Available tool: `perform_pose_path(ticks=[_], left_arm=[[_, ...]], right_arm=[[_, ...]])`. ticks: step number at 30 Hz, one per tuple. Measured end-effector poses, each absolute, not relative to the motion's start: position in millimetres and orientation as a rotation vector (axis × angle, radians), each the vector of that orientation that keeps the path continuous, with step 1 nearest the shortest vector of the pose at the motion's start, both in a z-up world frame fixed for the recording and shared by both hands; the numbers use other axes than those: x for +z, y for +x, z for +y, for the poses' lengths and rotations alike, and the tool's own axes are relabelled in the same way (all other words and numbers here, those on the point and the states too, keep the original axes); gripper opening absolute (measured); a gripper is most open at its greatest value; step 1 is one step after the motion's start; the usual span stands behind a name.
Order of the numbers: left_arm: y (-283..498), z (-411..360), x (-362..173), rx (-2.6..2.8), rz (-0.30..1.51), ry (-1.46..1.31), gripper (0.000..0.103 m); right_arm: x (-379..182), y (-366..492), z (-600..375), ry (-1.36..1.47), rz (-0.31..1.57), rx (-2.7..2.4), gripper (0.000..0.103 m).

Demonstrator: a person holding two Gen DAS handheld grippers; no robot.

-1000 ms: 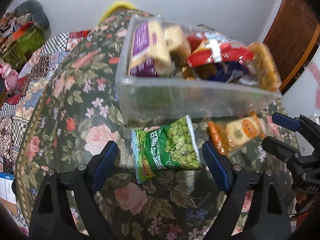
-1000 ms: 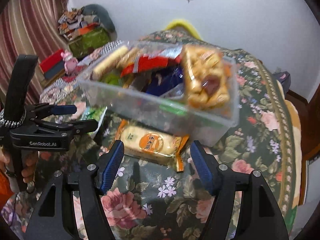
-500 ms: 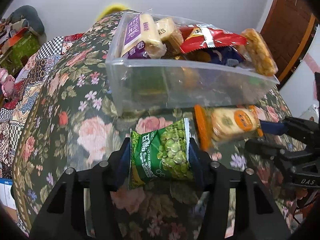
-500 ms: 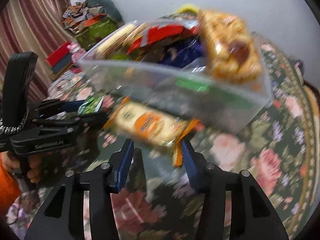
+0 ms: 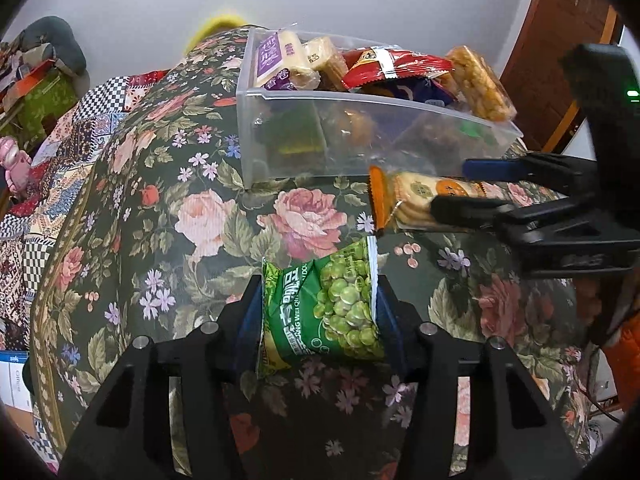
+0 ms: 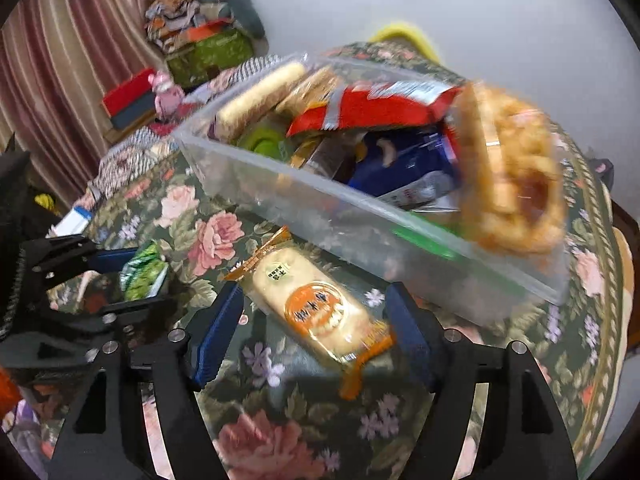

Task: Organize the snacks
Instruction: 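Grasp the green pea bag with the left gripper while the right grasps the orange-labelled bread pack, then place the green pea bag into the box with the left gripper while the right places the bread pack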

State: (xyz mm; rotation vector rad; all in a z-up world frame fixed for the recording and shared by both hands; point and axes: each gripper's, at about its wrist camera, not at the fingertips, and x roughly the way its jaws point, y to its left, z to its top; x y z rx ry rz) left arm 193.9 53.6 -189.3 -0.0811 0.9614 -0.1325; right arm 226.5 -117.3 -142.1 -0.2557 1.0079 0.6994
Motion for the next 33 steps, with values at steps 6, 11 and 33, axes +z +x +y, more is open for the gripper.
perform_pose_path(ticks=[6, 11, 33], left_arm=[[187.5, 53.0, -187.0, -0.134, 0.953, -0.092, 0.053], [187.6, 52.6, -180.9, -0.125, 0.942, -0.099, 0.053], [261.4, 43.5, -101.1, -0.107, 0.768, -0.122, 0.053]], right_arm=[[-154.6, 220.1, -112.0, -0.275, 1.054, 0.727, 0.045], [-146.0, 204.6, -119.7, -0.259, 1.025, 0.726, 0.032], [-71.4, 227.6, -132.9, -0.179, 0.780, 0.657, 0.032]])
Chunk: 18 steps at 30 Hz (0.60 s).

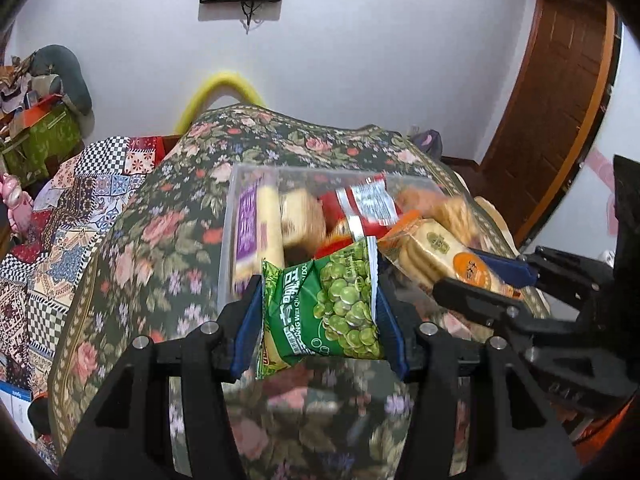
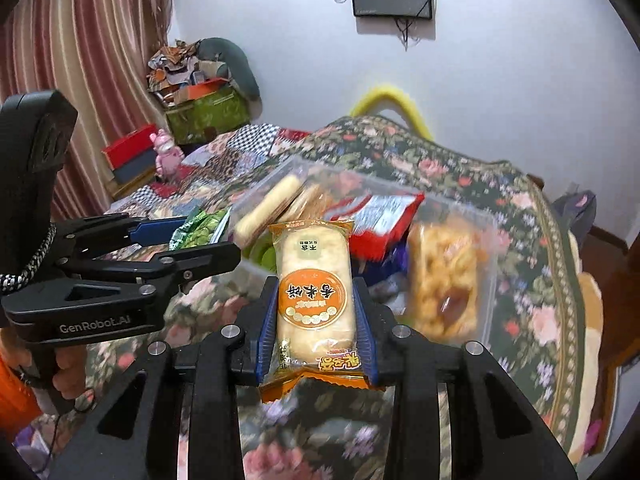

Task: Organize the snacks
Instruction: 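Place the green pea bag into the box with the left gripper while the right places the bread pack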

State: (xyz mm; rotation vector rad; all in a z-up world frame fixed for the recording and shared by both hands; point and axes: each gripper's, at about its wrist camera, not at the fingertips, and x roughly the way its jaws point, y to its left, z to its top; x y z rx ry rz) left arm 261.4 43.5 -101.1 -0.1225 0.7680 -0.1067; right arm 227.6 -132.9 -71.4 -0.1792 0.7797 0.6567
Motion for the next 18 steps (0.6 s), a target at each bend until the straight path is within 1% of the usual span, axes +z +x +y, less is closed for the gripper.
perform_pose_path(ticks=[7, 15, 18], left_arm=[[301.8, 38.4, -106.1, -0.080, 0.777, -0.116, 0.053], [324.9, 32.6, -121.1, -0.066, 0.801, -0.098, 0.054], [324.1, 28.7, -121.3, -0.069, 0.800, -0.079, 0.060]], right_arm=[[-82.1, 263.0, -132.0, -0.164, 0.803, 0.606, 0.032], [-87.8, 263.4, -124.8, -0.222, 0.796, 0.598, 0.032], [-88.1, 258.8, -122.0, -0.250, 0.793, 0.589, 0.032]])
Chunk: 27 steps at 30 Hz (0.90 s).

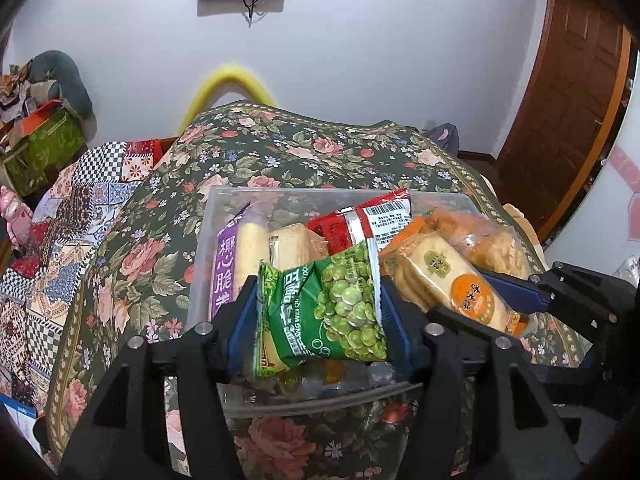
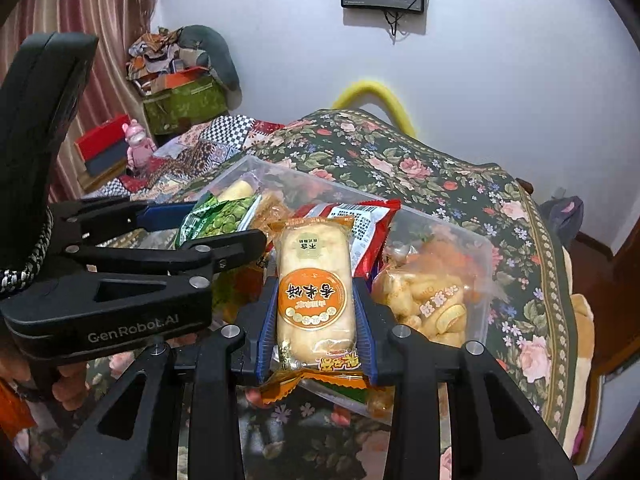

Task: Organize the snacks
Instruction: 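Place the green pea bag into the box with the left gripper while the right places the bread pack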

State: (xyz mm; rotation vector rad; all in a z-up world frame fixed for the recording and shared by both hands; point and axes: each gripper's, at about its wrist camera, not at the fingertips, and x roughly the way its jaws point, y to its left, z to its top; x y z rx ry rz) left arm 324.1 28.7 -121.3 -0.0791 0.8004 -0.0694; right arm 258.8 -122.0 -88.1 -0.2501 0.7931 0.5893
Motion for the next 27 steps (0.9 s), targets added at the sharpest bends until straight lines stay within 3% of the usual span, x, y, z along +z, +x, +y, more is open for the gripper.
perform_pose_path(ticks=[8, 21, 27], left_arm=[[313.2, 32.2, -114.2, -0.079, 0.798, -0.097, 0.064], [270.4, 34.1, -94.0, -0.107, 0.755, -0.080, 0.064], [247.4, 33.8, -106.3, -0.127, 0.785, -0.064, 0.064]], right_arm=[[-83.0, 255.5, -128.3, -0.219, 0.808, 0.596, 0.043], [-79.3, 223.8, -141.7, -0.218, 0.824, 0.642, 0.043], [-109.1, 203.5, -154.5, -0.202, 0.926, 0.663, 0.043]])
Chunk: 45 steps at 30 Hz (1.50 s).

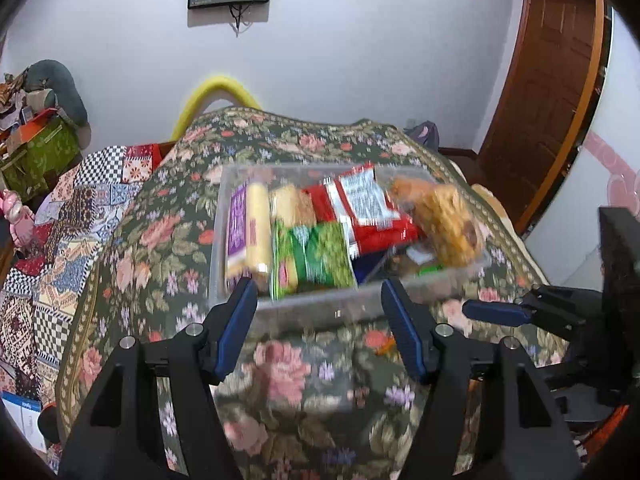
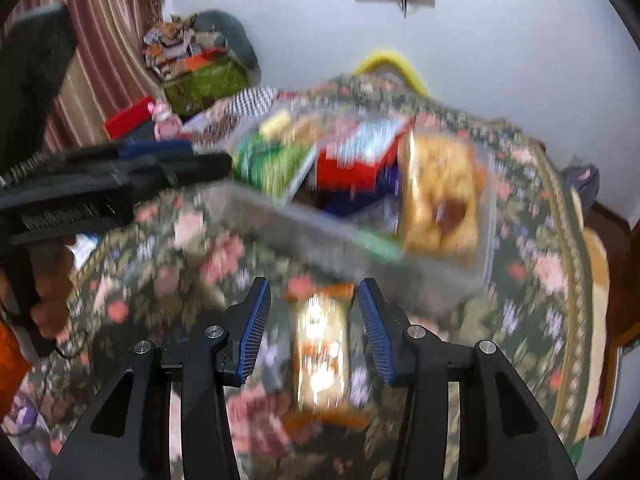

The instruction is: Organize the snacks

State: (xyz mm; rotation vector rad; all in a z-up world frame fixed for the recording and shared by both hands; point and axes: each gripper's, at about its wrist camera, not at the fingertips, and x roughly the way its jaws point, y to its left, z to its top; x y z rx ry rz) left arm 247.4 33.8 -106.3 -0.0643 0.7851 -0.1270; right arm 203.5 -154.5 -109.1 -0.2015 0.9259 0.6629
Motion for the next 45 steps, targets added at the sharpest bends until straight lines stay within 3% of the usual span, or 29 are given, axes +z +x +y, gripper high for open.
perform_pose_path(ticks=[6, 9, 23, 33, 35, 45], left_arm=[[234.0, 37.6, -127.4, -0.125, 0.835, -0.077, 0.064], [229.5, 43.2, -132.1, -0.121, 0.842, -0.099, 0.064], [220.3, 63.5, -118.4, -0.086, 0.778, -0.165, 0.064], [226.2, 71.6, -117.8, -0.085, 0.760, -0.190, 0.064], [227.2, 71.5, -116.8, -0.083, 0.755, -0.187, 0.064], [215.2, 62.0, -88.3, -0.085, 0.692, -0.171, 0.064]], right_arm=[[-153.1, 199.9, -154.6, -0.228, 1.051, 0.656, 0.042], [-157.5, 194.2, -154.4, -0.258, 1.032, 0.638, 0.032], [-69.7, 230.4, -134.4, -0.170, 0.802, 0.657, 0.032], [-81.7, 272.7, -105.3, -0.182, 0.836, 0.583, 0.032], [-83.0, 273.5, -108.4, -0.183, 0.844, 0.566, 0.036], [-41.3, 241.0, -138.8, -0.133, 0.759, 0.587, 0.040]])
